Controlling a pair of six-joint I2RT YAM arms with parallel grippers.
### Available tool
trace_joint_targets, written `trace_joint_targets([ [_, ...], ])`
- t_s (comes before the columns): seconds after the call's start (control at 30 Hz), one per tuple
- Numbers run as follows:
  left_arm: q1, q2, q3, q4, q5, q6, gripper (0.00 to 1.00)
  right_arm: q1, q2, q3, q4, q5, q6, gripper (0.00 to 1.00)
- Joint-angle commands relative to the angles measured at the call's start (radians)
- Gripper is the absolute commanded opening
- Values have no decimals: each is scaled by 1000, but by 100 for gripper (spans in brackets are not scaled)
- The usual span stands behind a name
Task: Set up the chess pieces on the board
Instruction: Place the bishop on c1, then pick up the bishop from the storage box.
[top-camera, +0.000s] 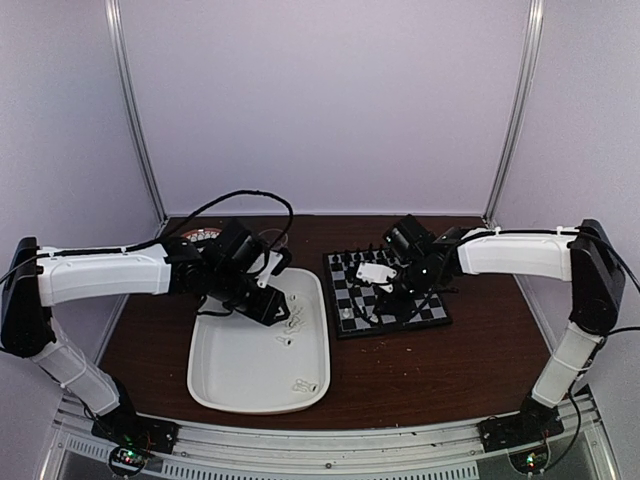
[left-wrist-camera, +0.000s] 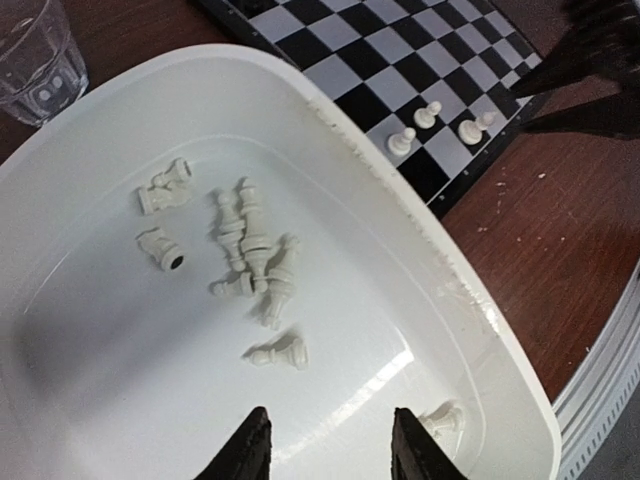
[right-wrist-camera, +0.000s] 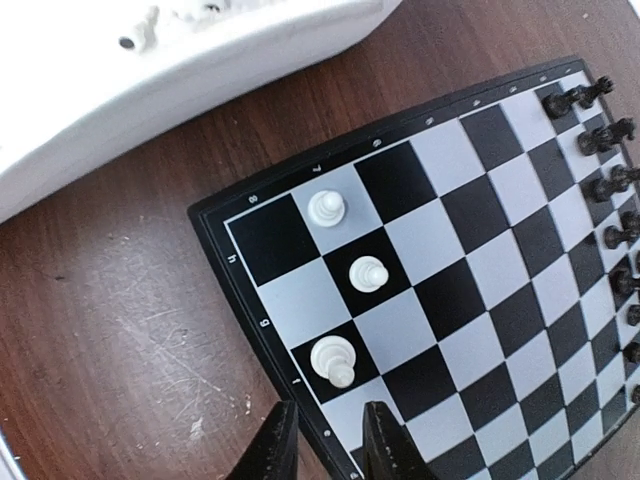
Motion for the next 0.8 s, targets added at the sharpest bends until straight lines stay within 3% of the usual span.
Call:
trace_joint_targets([
  [0.0, 14, 41, 96, -184, -130, -46, 41, -33, -121, 97, -132, -58, 25, 26],
  [0.13, 14, 97, 151, -325, -129, -33, 39, -120, -171, 105, -165, -186, 65, 27],
  [0.3, 16, 193, 256, -464, -123, -134, 35, -173, -191, 41, -102, -160, 66, 27],
  [0.57, 15, 267, 232, -331, 9, -383, 38, -182, -181, 18, -79, -164, 53, 26],
  [0.77, 17, 350, 260, -301, 29, -418, 39, -183, -189, 2, -67, -162, 46, 26],
])
